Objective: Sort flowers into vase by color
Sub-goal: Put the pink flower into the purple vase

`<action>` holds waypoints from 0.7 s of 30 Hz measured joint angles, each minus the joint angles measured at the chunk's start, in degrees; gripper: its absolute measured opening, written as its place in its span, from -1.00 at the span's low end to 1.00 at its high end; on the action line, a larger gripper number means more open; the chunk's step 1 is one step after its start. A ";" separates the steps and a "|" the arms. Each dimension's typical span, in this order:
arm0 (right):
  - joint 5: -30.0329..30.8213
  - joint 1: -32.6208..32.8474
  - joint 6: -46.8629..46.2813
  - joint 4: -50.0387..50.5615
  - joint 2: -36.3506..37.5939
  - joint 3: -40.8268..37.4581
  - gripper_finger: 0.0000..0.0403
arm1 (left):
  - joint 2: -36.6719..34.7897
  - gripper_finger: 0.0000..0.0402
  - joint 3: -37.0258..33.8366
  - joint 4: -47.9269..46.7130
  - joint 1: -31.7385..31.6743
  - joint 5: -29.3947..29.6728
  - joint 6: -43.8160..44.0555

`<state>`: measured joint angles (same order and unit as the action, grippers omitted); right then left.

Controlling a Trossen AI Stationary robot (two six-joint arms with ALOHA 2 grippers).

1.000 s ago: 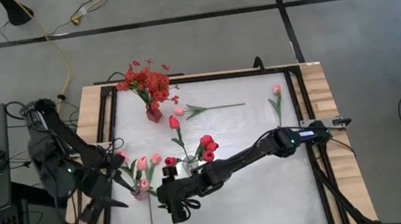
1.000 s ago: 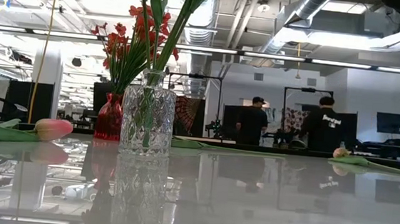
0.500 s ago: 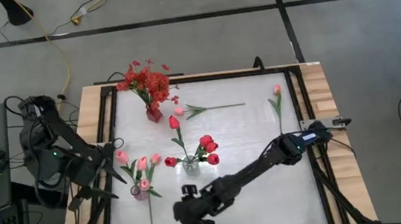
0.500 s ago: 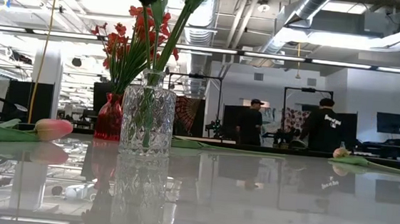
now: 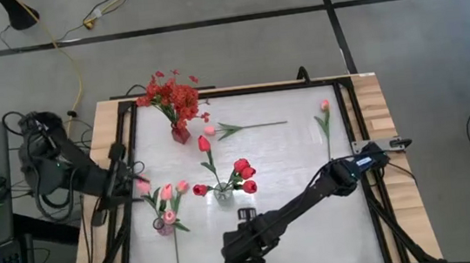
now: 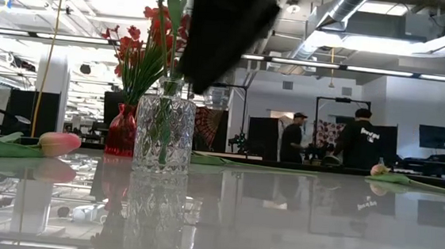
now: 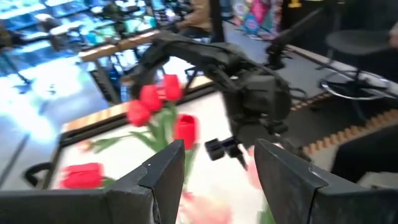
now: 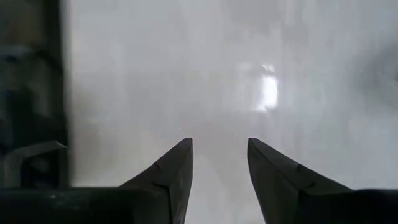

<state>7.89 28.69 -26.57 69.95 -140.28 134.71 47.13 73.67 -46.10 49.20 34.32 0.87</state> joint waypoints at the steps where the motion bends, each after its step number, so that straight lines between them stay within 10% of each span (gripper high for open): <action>1: 0.92 0.00 0.00 1.42 0.59 -0.67 -0.14 | -0.54 -0.09 0.00 0.00 -1.06 0.07 -0.64; 7: 7.66 0.92 -4.55 4.11 12.45 -15.82 -0.17 | -3.68 -0.09 0.00 0.06 -7.75 -0.09 -5.56; 21: 12.45 -5.21 -36.46 -26.27 61.86 -83.10 -0.17 | -4.81 -0.09 -0.90 1.06 -15.73 -5.05 -10.12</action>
<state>20.34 23.47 -63.03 43.67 -78.42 51.61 42.32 72.77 -45.04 33.46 29.27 -9.25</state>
